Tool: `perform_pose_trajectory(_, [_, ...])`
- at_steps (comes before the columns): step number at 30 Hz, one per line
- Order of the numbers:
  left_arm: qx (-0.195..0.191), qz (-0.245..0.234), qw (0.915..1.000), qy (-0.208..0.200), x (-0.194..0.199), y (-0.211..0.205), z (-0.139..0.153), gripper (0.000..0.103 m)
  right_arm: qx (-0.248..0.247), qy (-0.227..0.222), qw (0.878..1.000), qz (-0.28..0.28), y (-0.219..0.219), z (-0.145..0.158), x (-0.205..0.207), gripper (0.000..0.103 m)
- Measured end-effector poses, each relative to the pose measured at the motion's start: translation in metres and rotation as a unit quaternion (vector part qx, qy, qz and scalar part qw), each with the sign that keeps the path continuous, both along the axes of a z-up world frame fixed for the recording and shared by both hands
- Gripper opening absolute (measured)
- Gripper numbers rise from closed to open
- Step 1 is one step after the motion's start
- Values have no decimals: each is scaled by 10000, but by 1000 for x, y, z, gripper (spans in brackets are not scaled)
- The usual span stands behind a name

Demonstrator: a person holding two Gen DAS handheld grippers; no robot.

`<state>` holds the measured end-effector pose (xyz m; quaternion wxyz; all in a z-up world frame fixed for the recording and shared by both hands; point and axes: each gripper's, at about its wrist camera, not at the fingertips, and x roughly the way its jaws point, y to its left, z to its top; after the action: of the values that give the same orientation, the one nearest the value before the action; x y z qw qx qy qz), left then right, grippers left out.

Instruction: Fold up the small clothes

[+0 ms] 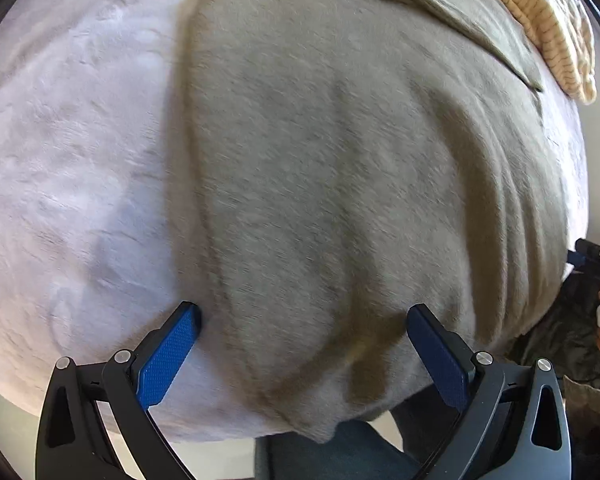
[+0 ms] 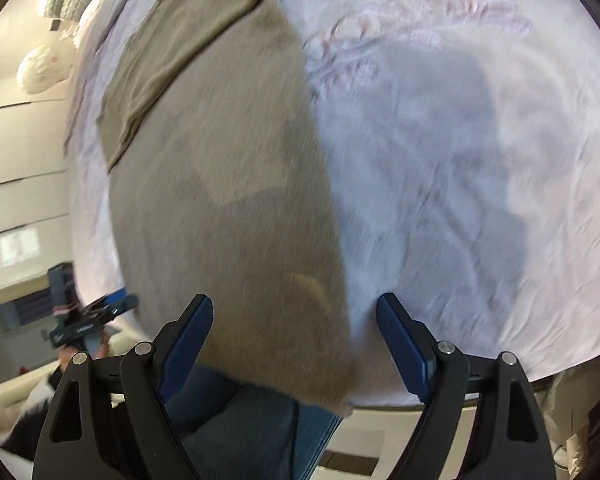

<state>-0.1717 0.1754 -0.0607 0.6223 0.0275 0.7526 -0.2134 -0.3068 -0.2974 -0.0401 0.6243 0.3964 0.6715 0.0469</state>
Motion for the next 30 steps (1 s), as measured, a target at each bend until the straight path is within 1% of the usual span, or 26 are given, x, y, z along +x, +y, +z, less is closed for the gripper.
perform_pose_trajectory(3, [-291, -96, 9994, 149, -12, -13, 1, 103, 407, -92, 9991, 51, 11, -3, -4, 86])
perform_pose_trajectory(5, [-453, -272, 9984, 213, -20, -21, 2, 103, 614, -135, 9980, 98, 20, -5, -3, 86])
perform_pose_trajectory(9, [-635, -430, 9965, 330, -33, -30, 3, 102, 753, -135, 9969, 205, 36, -8, -1, 86])
perform_pose_trajectory(10, [-666, -413, 9964, 321, -35, -35, 6, 94, 755, -122, 9968, 227, 39, -7, -1, 82])
perform_pose_trajectory(11, [-635, -372, 9969, 274, -35, -36, 7, 78, 690, -72, 9972, 290, 41, -7, 1, 66])
perform_pose_trajectory(12, [-559, -334, 9976, 249, -33, -36, 8, 69, 613, -32, 9975, 356, 43, -7, 1, 52])
perform_pose_trajectory(13, [-497, -258, 9981, 238, -32, -33, 7, 50, 508, 21, 9978, 417, 45, -7, 1, 19])
perform_pose_trajectory(14, [-528, -200, 9980, 273, -20, -25, 7, 29, 494, 64, 9980, 383, 45, -8, 0, 12])
perform_pose_trajectory(15, [-602, -130, 9975, 334, -17, -19, 6, 20, 559, 36, 9980, 286, 45, -8, 0, 12])
perform_pose_trajectory(17, [-846, 49, 9952, 488, -10, -8, 8, 14, 646, -54, 9977, 223, 45, -4, 0, 11])
perform_pose_trajectory(18, [-939, 64, 9943, 511, -9, -5, 11, 14, 756, -126, 9969, 155, 44, -2, 1, 11])
perform_pose_trajectory(21, [-1342, 202, 9892, 551, -1, 4, 27, 13, 1242, -529, 9905, -247, 40, 12, 6, 10])
perform_pose_trajectory(24, [-1740, 419, 9826, 496, 22, 10, 51, 12, 1600, -1048, 9786, -756, 29, 32, 24, 9])
perform_pose_trajectory(25, [-1864, 492, 9803, 436, 29, 11, 57, 9, 1649, -1155, 9760, -835, 26, 36, 29, 8])
perform_pose_trajectory(28, [-2228, 722, 9720, 196, 56, 12, 76, 9, 1853, -1614, 9629, -1118, 18, 50, 62, 8])
perform_pose_trajectory(30, [-2414, 805, 9671, -37, 76, 12, 87, 9, 1881, -1789, 9586, -1171, 14, 53, 87, 8])
